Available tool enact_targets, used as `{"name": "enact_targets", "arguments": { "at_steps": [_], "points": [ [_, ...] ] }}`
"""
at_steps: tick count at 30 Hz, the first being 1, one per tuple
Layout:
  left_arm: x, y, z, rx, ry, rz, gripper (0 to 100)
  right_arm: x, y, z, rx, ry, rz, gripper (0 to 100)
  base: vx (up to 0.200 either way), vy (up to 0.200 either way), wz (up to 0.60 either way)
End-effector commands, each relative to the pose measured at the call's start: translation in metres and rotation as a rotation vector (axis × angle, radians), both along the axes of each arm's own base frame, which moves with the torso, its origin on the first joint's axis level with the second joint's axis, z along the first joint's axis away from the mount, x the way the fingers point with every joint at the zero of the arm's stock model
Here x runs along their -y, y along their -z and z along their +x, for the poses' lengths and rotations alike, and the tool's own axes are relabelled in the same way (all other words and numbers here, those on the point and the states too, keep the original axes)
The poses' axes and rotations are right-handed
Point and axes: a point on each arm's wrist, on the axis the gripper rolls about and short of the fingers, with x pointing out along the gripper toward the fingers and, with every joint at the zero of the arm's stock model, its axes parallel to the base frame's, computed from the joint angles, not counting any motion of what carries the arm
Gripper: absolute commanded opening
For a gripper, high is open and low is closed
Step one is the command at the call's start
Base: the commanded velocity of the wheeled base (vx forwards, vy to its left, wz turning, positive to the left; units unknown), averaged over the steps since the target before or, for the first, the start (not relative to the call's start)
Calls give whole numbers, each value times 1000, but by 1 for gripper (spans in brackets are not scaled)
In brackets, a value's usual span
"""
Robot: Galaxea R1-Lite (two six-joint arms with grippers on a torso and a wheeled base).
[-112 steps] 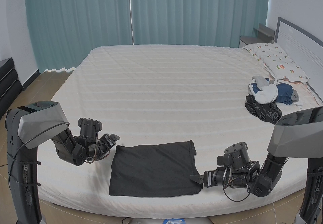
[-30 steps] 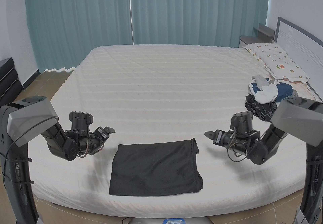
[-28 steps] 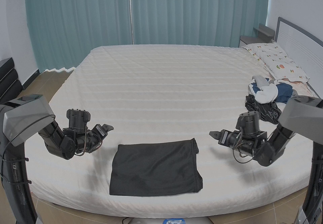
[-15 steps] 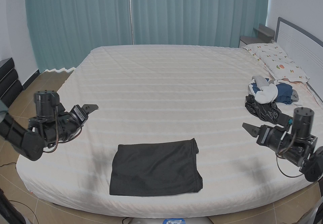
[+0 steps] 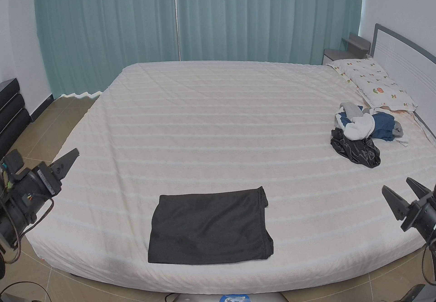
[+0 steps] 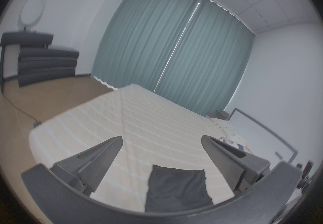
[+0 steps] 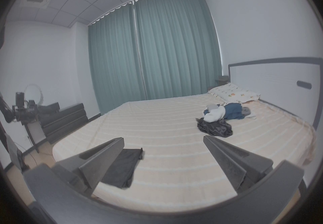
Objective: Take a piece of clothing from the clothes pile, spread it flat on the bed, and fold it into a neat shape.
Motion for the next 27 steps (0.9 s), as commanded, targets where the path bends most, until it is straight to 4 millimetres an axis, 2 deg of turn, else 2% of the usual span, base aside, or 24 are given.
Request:
{"name": "enact_targets", "arguments": {
  "at_steps": [1,8,10,11,14,21,25,27],
  "points": [
    [-13,4,-78,140,-126,216,100,18,10,-63,142,66,-109,100,0,0,0],
    [-20,16,-130,157,-175,408,100,25,21,-102,135,106,-205,100,0,0,0],
    [-21,18,-136,162,-184,427,100,25,21,-107,131,107,-215,100,0,0,0],
    [-23,25,-149,158,-216,456,100,27,22,-123,112,111,-251,100,0,0,0],
    [-24,31,-158,143,-240,460,100,28,28,-129,58,115,-272,100,0,0,0],
    [-25,53,-175,130,-246,471,100,29,33,-127,25,173,-257,100,0,0,0],
    [-24,57,-180,135,-291,504,100,30,-3,-130,75,181,-248,100,0,0,0],
    [-24,59,-181,131,-318,511,100,29,-11,-128,65,198,-247,100,0,0,0]
  ]
}}
